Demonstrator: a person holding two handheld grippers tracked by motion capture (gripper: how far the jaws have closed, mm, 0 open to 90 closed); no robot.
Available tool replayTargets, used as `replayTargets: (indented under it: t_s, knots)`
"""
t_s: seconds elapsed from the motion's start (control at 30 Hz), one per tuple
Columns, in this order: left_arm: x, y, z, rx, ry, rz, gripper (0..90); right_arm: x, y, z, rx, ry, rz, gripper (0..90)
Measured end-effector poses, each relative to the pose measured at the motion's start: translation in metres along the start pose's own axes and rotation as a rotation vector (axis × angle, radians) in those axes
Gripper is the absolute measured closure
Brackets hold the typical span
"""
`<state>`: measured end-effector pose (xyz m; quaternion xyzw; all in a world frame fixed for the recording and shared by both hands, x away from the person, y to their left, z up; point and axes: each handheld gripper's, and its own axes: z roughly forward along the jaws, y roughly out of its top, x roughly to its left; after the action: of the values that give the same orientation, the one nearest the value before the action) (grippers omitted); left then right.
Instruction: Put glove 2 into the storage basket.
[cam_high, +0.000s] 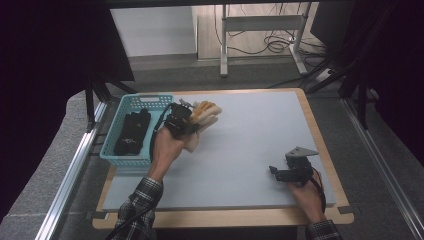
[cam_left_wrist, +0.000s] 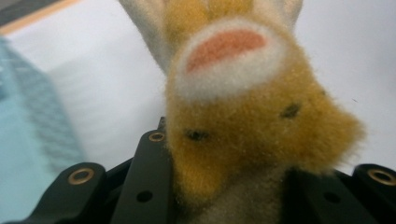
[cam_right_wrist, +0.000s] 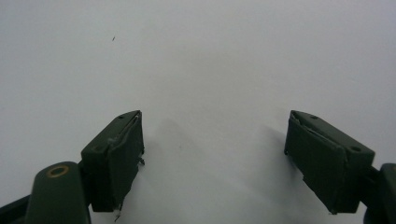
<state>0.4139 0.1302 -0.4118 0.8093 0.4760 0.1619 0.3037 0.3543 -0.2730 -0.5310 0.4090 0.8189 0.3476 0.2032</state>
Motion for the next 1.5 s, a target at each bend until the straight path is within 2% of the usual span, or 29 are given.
replayTargets:
  t_s: [0.2,0.33,0.43,0.57,0.67,0.83,0.93,1.07,1.27,1.3,1.37,1.5]
  knots:
    - [0.034,0.0,-0.021,-0.001,0.07,-0.053,71.2,0.0,0.0,0.0,0.0,0.0,0.0,19.3]
    - [0.056,-0.004,-0.029,0.0,0.129,-0.105,71.0,0.0,0.0,0.0,0.0,0.0,0.0,19.3]
    - [0.077,-0.012,-0.033,0.002,0.172,-0.159,70.7,0.0,0.0,0.0,0.0,0.0,0.0,19.3]
    - [0.098,-0.023,-0.031,0.015,0.211,-0.216,70.3,0.0,0.0,0.0,0.0,0.0,0.0,19.3]
    - [0.111,-0.033,-0.026,0.035,0.243,-0.242,70.0,0.0,0.0,0.0,0.0,0.0,0.001,19.3]
    - [0.123,-0.045,-0.008,0.073,0.247,-0.273,69.4,0.0,0.0,0.0,0.0,0.0,0.001,19.3]
    - [0.125,-0.048,0.009,0.103,0.224,-0.268,68.4,0.0,0.0,0.0,0.0,0.0,0.001,19.3]
    - [0.124,-0.046,0.032,0.167,0.224,-0.243,67.4,0.0,0.0,0.0,-0.001,0.0,0.0,19.3]
    - [0.123,-0.047,0.055,0.218,0.213,-0.227,63.0,0.0,0.0,0.0,-0.001,0.0,0.0,19.3]
    - [0.122,-0.048,0.057,0.225,0.213,-0.214,59.0,0.0,0.0,0.0,-0.001,0.001,0.0,19.3]
    - [0.121,-0.049,0.062,0.258,0.21,-0.174,45.2,0.0,0.0,0.0,-0.001,0.0,0.0,19.3]
    - [0.128,-0.052,0.057,0.273,0.181,-0.189,22.2,0.0,0.0,0.0,-0.001,0.0,0.0,19.3]
